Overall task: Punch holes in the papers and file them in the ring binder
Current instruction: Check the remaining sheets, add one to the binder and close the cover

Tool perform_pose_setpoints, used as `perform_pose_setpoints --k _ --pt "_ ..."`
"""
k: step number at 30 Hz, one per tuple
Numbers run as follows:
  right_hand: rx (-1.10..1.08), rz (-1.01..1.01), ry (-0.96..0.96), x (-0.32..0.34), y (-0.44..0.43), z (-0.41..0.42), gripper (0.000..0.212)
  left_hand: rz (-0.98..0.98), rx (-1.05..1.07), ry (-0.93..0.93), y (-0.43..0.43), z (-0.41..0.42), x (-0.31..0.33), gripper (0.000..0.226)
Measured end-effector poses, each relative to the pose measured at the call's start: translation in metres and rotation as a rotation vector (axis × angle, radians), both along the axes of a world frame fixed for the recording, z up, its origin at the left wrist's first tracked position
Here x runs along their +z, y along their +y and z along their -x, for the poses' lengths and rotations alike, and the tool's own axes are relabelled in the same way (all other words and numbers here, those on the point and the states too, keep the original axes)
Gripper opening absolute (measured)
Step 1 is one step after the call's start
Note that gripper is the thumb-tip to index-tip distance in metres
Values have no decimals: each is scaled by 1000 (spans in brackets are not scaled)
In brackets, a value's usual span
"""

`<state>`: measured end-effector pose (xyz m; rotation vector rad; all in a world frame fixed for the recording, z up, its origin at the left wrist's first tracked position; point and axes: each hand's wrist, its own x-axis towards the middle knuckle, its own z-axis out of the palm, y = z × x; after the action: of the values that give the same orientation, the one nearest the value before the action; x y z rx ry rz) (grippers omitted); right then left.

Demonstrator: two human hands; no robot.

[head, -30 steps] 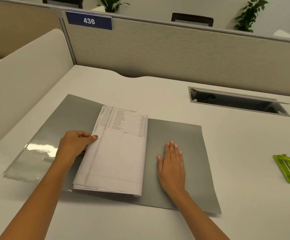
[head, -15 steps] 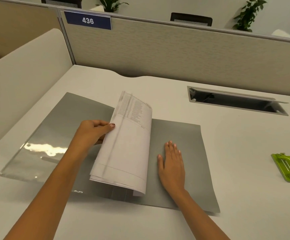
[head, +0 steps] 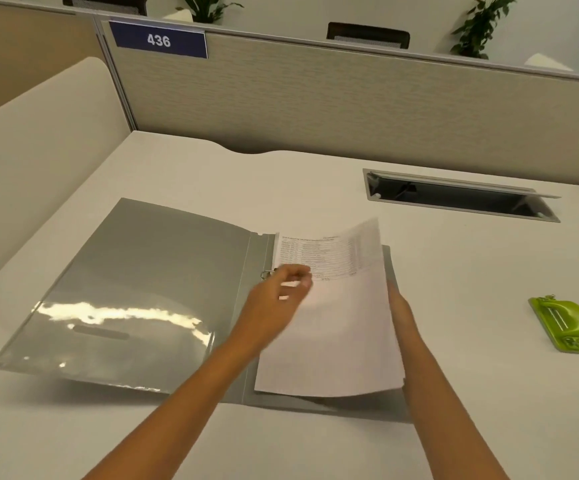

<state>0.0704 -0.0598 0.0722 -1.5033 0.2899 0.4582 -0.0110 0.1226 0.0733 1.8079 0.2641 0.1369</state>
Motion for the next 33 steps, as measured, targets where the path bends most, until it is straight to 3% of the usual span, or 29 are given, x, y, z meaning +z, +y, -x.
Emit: perform_pose_setpoints --k 3,5,10,15,20,28,33 --pt "-19 -139 31 0 -18 -5 38 -416 -244 -37 -19 11 -21 51" --pt "8 -90 30 -5 -24 -7 40 -573 -351 -36 -29 14 -30 61" --pt "79 551 -155 -16 -31 -9 39 -833 -413 -18 -46 9 -56 66" --pt "72 974 -441 -38 -16 11 47 -1062 -311 -65 -54 1 -93 69" --pt "196 1122 -674 -71 3 30 60 -1070 -281 -78 -57 1 -99 65" --pt "200 1311 -694 -96 4 33 70 -1057 -266 -103 -56 2 -97 58" --pt "194 1305 -712 -97 4 33 71 -837 -192 -156 -46 8 -77 54"
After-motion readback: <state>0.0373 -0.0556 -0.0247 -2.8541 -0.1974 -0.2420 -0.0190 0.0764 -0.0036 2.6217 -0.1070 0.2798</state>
